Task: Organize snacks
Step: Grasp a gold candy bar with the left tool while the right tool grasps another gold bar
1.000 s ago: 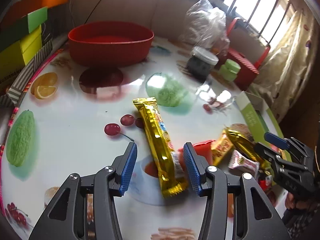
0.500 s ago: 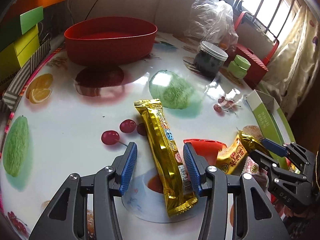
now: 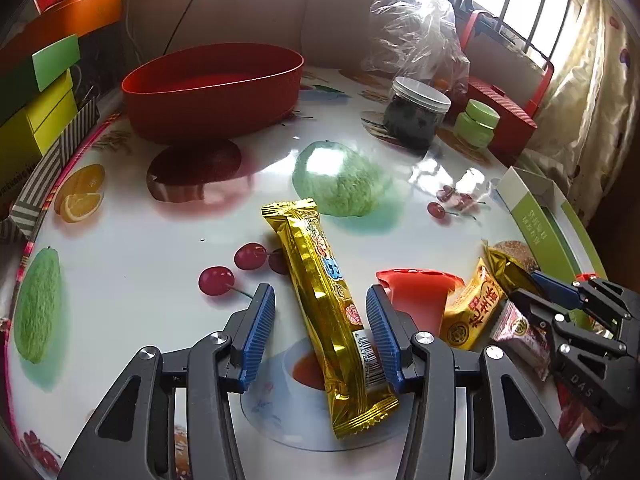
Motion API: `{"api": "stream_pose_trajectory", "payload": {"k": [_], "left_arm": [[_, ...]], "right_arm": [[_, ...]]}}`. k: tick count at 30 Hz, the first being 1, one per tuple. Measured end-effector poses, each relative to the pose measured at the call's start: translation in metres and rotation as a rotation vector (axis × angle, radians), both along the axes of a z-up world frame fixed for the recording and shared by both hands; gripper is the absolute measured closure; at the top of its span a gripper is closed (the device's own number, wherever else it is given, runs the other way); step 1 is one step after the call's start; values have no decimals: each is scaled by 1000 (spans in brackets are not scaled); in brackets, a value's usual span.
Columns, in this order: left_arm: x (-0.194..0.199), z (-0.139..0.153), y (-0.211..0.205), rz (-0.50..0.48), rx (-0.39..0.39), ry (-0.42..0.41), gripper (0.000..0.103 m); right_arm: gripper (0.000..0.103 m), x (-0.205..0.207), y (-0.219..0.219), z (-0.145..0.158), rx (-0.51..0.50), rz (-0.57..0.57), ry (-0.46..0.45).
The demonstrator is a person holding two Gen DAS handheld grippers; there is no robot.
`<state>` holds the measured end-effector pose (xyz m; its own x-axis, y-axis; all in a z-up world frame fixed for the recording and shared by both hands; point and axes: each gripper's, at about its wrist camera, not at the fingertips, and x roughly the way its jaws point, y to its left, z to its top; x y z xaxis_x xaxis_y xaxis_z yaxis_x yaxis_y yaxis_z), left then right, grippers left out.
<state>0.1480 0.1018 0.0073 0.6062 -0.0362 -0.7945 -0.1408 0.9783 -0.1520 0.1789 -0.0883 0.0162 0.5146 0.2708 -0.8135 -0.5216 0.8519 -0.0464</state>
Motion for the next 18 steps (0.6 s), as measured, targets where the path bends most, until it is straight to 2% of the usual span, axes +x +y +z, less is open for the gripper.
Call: {"api": "stream_pose_trajectory", "payload": {"k": [2,5,6,18], "left_arm": [[-1,0,0,6,16,1,60],[-2,-1,3,16,2,-2,77],[-2,-1,5,21,-5,-3,79],[-20,5,4,19,-37,-28,79]], "right_arm": [[79,-1,0,0,5,-6,0],[79,-3,-2,1,21,-22,5],[79,-3,-2,1,27,-26,7],[82,-14,-11,9,103,-60,17]]}}
